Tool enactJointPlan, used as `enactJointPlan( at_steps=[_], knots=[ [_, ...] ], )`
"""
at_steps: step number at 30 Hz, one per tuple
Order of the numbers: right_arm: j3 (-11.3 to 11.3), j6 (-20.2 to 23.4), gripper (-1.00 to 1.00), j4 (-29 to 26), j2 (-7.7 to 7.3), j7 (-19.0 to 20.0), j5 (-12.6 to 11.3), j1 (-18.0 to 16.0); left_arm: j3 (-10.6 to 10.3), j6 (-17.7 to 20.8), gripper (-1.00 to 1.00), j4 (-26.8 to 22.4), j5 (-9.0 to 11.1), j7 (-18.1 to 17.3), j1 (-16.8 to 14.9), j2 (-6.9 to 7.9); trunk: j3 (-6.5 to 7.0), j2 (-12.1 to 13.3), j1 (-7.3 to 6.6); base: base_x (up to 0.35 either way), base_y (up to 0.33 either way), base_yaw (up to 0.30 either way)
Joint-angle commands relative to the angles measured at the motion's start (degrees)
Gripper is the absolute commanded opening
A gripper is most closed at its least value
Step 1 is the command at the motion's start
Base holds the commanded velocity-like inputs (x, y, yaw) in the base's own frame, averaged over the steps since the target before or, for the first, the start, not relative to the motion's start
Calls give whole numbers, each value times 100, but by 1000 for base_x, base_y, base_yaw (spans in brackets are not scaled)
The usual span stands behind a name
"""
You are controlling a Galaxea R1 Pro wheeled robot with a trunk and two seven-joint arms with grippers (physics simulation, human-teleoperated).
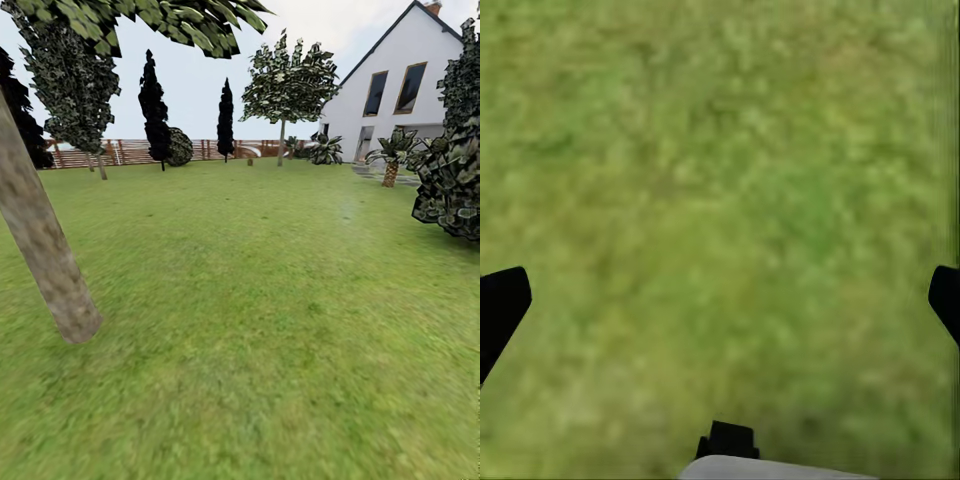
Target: Take the three Easter eggs out of the wicker basket on the lawn in the garden, then place them on the lawn next to a single tree (choose any tree) so that all three eggs are next to the same tree and none are left in the basket.
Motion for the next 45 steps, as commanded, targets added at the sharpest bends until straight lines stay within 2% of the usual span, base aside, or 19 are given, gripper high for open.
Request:
enactJointPlan(
  at_steps=[1, 8, 31, 45],
  knots=[
    [6, -7, 100, 5, 0, -18, 5, -4, 12, -13, 100, -2, -7, 1, 0, -2, -5, -3, 4, 339, 0, -273],
    [4, 3, 100, -3, 8, -18, 5, -6, 12, -18, 100, -2, -7, 1, 0, -2, -5, -3, 4, 339, 0, -145],
    [-3, 1, 100, 5, 9, -23, 5, -4, 13, -40, 100, -2, -7, 1, 0, 7, -5, -3, 4, 339, 1, -2],
    [6, 6, 100, 5, 9, -18, 5, -3, 15, -48, 100, -1, -7, 1, 0, 14, -5, -3, 4, 339, 91, 0]
  ],
)
